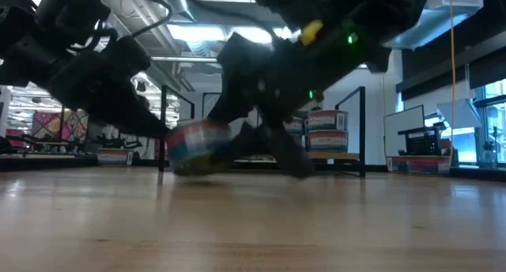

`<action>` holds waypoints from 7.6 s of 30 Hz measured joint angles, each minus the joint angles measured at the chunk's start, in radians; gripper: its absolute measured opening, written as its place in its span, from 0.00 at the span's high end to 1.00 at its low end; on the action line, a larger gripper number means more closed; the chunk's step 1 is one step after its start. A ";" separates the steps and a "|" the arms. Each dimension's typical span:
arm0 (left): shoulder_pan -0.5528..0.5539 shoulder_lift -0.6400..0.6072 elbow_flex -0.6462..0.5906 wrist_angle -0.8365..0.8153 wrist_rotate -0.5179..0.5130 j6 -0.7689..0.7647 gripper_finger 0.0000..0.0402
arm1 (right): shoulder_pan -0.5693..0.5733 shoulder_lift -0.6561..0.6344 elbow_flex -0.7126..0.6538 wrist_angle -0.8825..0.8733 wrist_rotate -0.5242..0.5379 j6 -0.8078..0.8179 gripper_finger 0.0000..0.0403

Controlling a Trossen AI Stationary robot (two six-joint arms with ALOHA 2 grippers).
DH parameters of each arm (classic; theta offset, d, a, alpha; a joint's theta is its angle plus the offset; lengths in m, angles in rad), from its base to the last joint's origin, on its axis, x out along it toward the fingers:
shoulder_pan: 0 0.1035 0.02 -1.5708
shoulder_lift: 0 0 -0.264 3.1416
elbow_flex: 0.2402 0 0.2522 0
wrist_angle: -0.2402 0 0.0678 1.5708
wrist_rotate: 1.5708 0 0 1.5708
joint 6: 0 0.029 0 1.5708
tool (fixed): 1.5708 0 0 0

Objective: Stack canned seafood by type on shelf
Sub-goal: Put the blue pink tuna can on the shelf aligned with the stacked blue pink tuna cans, then stack the blue pink tuna can on top of the other blue pink tuna can on the shelf

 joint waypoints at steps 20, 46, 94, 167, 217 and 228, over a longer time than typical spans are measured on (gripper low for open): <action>0.044 -0.164 0.000 -0.292 -0.229 0.086 0.54 | -0.225 -0.297 0.003 -0.405 0.236 0.367 0.51; 0.082 -0.165 0.002 -0.307 -0.231 0.073 0.54 | -0.397 -0.233 0.003 -0.561 0.185 0.620 0.51; 0.082 -0.165 0.002 -0.309 -0.200 -0.018 0.54 | -0.174 -0.790 -0.191 -1.431 0.122 1.517 0.65; 0.074 -0.165 0.002 -0.308 -0.191 -0.078 0.54 | -1.023 -0.776 -0.565 -1.013 -0.115 1.192 0.97; 0.076 -0.165 0.002 -0.302 -0.191 -0.078 0.54 | -0.279 -0.771 -0.483 -1.004 -0.371 1.441 0.97; 0.076 -0.165 0.002 -0.251 -0.191 -0.078 0.54 | -0.130 -0.572 -0.475 -0.626 -0.313 1.380 0.97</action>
